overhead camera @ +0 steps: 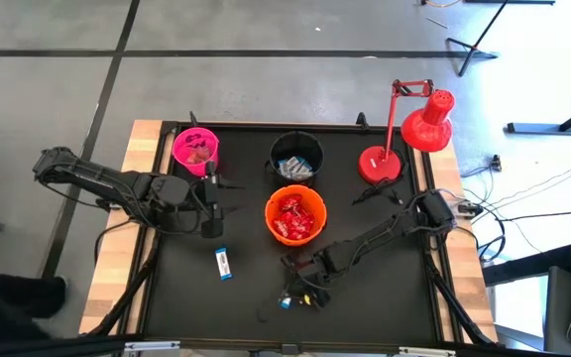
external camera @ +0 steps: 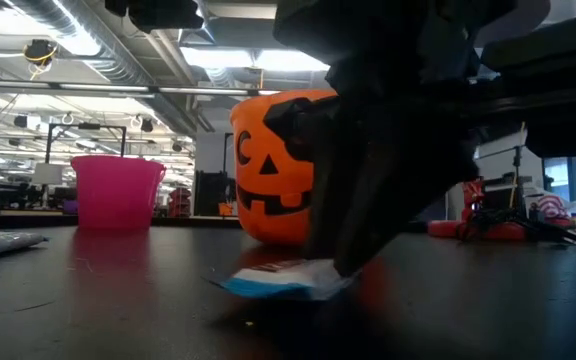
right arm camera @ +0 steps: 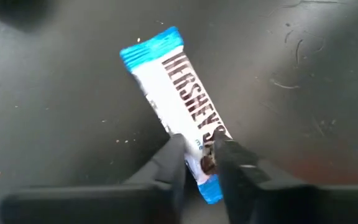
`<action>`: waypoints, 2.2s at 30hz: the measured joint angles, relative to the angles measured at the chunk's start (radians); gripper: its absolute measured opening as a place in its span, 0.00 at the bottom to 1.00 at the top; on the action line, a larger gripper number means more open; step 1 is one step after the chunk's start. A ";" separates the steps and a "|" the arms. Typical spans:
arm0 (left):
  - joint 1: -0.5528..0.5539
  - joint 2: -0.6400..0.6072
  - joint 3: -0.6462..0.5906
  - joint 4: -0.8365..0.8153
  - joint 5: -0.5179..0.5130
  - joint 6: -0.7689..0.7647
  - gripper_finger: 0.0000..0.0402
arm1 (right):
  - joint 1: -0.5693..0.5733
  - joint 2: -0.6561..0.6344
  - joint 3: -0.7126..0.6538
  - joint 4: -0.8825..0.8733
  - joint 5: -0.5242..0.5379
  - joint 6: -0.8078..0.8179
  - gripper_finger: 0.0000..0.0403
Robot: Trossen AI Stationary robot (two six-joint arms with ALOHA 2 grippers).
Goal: Sort candy
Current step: Put the white chocolate into the black bucket
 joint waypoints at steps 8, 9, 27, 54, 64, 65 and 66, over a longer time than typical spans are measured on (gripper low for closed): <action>0.000 0.000 0.000 -0.012 0.000 0.000 0.53 | 0.001 0.001 0.021 -0.022 0.045 0.007 0.03; 0.000 0.000 0.000 -0.015 0.000 0.000 0.53 | 0.002 0.002 0.024 -0.022 0.063 0.006 0.03; 0.000 0.000 0.000 -0.021 0.000 -0.016 0.53 | 0.002 0.005 0.262 -0.301 0.210 -0.066 0.00; 0.000 0.000 0.000 -0.040 0.008 -0.025 0.53 | -0.040 0.084 0.233 -0.261 -0.024 -0.036 0.64; 0.000 0.000 0.000 -0.044 0.008 -0.042 0.53 | -0.046 0.084 0.252 -0.269 0.012 -0.073 0.64; 0.000 0.000 0.000 -0.045 0.008 -0.044 0.53 | -0.045 0.088 0.252 -0.267 0.008 -0.073 0.64; 0.000 0.000 0.000 -0.044 0.008 -0.046 0.53 | -0.046 0.095 0.252 -0.263 0.003 -0.073 0.64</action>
